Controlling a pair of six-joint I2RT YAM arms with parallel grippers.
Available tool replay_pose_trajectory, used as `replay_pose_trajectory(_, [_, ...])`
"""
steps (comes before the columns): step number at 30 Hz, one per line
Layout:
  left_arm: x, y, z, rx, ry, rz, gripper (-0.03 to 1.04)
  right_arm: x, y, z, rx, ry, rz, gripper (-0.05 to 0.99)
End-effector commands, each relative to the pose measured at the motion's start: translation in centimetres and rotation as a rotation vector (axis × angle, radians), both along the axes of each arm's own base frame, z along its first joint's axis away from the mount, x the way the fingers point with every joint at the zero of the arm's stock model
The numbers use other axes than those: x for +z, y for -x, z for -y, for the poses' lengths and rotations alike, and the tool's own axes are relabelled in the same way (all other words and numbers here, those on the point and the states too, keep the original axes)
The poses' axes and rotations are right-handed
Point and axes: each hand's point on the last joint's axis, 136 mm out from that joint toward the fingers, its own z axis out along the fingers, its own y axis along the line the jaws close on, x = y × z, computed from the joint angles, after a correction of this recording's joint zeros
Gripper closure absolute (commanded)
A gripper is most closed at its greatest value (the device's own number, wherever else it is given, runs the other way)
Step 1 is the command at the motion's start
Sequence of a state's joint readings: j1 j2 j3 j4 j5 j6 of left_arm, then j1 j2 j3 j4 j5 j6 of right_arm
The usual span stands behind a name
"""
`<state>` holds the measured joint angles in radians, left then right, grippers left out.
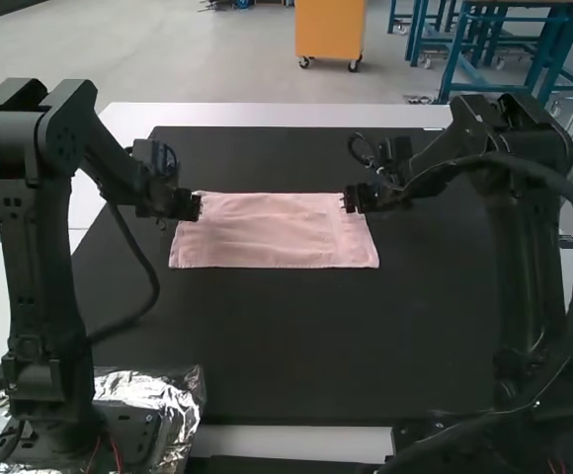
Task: Fold the towel.
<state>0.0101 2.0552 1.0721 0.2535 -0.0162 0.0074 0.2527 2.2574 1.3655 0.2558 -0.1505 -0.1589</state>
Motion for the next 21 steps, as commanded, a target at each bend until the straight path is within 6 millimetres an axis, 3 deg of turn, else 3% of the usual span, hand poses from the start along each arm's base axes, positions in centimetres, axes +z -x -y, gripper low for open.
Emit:
replay_pose_trajectory(1, [0.0, -0.9, 0.0, -0.002, -0.015, 0.010, 0.08, 0.2, -0.8, 0.7, -0.012, 0.011, 0.012, 0.03])
replay_pose_trajectory(12, [-2.5, -0.6, -0.2, -0.009, -0.026, -0.031, 0.12, -2.6, 0.2, 1.5, -0.028, 0.056, -0.053, 0.03])
replay_pose_trajectory(14, [-2.9, -0.6, -0.2, -0.009, -0.027, -0.035, 0.22, -3.3, 0.8, 1.3, -0.018, 0.063, -0.081, 0.05])
replay_pose_trajectory(15, [-3.2, -0.5, -0.3, -0.006, -0.025, -0.040, 0.35, -3.6, 1.2, 1.2, -0.010, 0.066, -0.097, 0.14])
replay_pose_trajectory(16, [-3.5, -0.4, -0.2, -0.009, -0.027, -0.046, 0.55, -3.9, 1.6, 0.9, 0.008, 0.054, -0.111, 0.35])
replay_pose_trajectory(18, [-4.1, -0.3, -0.3, -0.004, -0.023, -0.055, 0.99, -4.0, 2.1, 0.7, 0.031, 0.041, -0.114, 0.97])
replay_pose_trajectory(21, [-4.8, 0.1, -0.3, -0.008, -0.022, -0.073, 0.98, -4.2, 2.2, 1.0, 0.029, 0.042, -0.116, 0.96])
